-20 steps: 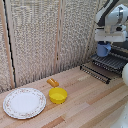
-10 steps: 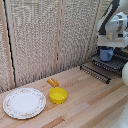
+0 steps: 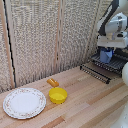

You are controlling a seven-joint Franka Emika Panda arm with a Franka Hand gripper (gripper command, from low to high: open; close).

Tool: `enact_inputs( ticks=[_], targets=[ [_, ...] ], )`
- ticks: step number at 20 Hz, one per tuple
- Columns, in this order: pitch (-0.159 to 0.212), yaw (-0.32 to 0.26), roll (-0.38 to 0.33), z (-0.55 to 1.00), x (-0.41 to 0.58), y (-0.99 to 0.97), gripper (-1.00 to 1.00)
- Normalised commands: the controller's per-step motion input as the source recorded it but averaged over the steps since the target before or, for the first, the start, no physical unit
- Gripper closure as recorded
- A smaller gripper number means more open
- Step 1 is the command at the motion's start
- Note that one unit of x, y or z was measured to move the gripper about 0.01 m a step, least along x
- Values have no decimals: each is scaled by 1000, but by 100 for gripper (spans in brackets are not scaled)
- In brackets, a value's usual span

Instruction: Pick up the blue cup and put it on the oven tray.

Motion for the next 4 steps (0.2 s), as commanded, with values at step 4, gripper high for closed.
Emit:
enact_inputs(
  ticks=[4],
  targets=[
    [121, 36, 11, 694, 46, -16, -100]
  ],
)
